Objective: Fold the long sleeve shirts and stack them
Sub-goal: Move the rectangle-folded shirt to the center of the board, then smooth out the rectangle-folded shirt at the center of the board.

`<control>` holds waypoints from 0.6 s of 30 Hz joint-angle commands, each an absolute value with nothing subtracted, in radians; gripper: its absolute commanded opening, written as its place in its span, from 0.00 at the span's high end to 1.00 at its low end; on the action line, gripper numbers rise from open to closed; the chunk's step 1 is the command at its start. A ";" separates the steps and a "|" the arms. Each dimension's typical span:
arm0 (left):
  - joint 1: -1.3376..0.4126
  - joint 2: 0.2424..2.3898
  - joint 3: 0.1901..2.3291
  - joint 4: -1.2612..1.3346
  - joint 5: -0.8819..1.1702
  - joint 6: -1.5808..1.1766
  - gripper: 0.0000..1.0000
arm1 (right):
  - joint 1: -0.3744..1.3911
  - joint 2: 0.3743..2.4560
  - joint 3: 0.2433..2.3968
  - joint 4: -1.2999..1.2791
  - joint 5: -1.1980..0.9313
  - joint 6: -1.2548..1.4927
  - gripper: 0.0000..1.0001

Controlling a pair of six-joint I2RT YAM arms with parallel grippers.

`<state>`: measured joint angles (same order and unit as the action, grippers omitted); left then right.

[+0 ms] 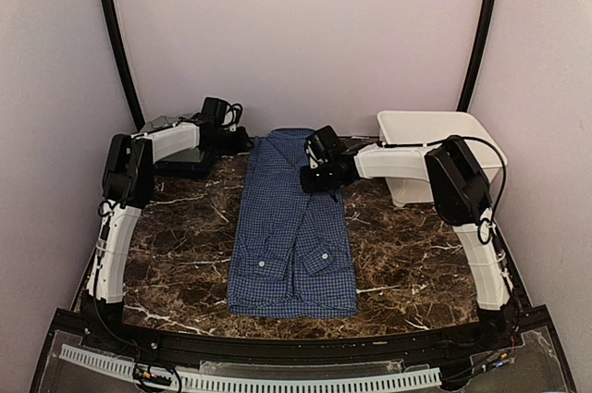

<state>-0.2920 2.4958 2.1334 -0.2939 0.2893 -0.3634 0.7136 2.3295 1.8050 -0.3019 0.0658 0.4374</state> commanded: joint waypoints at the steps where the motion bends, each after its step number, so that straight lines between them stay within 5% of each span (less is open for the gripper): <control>1: -0.306 2.406 2.089 -0.122 0.353 -0.433 0.79 | 0.718 2.249 1.840 -0.304 0.063 0.422 0.82; 18: -0.362 2.716 2.280 0.181 0.404 -0.894 0.76 | 0.718 2.073 1.692 -0.281 0.086 0.435 0.82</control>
